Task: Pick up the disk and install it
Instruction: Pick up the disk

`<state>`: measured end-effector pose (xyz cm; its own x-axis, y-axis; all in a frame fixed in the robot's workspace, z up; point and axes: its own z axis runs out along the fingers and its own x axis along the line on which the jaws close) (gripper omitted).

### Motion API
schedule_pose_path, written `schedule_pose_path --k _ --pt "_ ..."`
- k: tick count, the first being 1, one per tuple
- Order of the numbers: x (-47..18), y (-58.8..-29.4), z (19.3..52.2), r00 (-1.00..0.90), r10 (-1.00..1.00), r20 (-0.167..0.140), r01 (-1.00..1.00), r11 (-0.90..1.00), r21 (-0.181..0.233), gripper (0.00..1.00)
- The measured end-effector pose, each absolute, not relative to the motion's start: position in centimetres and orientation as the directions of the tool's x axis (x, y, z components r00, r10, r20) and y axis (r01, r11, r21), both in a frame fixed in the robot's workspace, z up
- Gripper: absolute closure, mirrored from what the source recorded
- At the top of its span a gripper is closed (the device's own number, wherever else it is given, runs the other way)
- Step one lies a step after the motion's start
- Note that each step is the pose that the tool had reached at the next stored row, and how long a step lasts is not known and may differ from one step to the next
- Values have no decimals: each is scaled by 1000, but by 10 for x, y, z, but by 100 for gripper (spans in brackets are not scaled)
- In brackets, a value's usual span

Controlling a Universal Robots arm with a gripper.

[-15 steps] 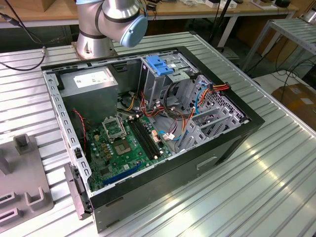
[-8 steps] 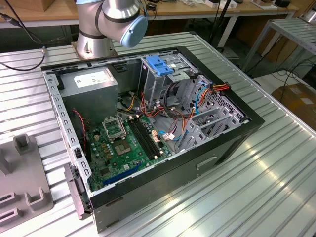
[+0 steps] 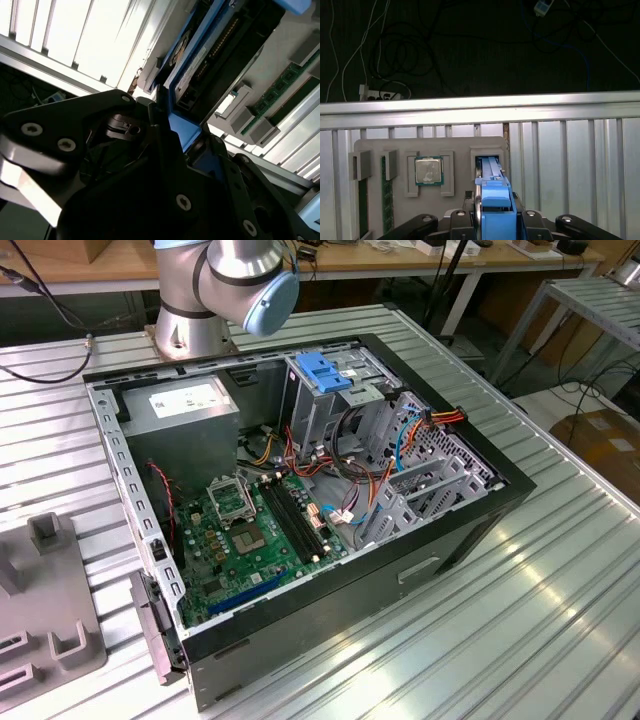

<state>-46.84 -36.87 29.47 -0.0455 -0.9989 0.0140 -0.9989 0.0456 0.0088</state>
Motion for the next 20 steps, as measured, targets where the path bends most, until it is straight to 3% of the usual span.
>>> schedule_pose_path --k 20 --pt "-468 -369 295 -27 -1000 14 -1000 27 9 63"
